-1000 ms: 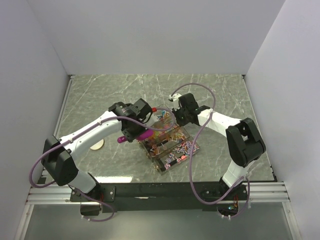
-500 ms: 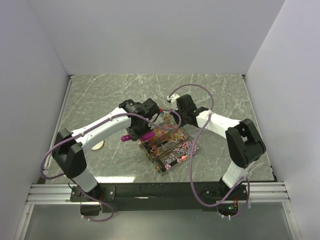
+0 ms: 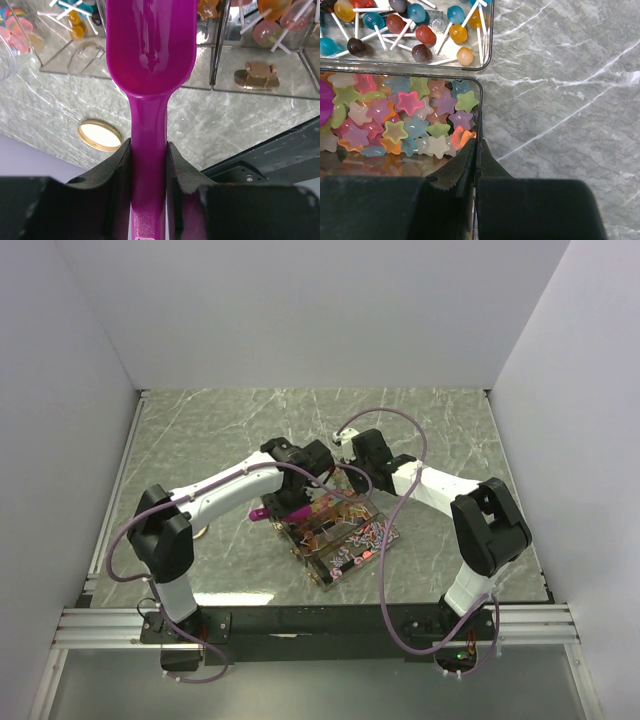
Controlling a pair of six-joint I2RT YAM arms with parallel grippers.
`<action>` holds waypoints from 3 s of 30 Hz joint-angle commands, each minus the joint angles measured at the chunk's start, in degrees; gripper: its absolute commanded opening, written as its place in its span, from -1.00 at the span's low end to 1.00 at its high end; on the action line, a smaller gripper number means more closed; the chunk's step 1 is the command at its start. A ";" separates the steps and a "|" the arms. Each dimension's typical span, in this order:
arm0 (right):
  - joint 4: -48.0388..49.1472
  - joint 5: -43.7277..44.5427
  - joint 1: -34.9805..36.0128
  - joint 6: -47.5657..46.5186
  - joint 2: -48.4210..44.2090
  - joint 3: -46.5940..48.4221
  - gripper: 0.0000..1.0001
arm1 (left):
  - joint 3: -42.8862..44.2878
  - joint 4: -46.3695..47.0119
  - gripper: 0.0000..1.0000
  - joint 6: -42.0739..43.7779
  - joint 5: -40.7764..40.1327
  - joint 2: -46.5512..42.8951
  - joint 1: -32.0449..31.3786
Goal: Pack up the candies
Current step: Scoop the fake candies from the storage box.
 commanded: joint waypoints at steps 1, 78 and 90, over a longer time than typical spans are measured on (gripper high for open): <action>2.05 -3.03 1.12 -0.10 -2.15 0.29 -0.94 | 3.74 -1.33 -0.99 -0.36 -2.47 1.70 -0.62; 3.28 -12.79 -6.18 12.03 2.42 2.14 -0.92 | -30.18 55.53 -0.99 -1.67 9.05 -14.82 -0.97; 1.97 -13.41 -6.09 11.59 2.07 2.75 -0.82 | -35.98 56.85 -0.99 -2.29 8.52 -18.51 -0.35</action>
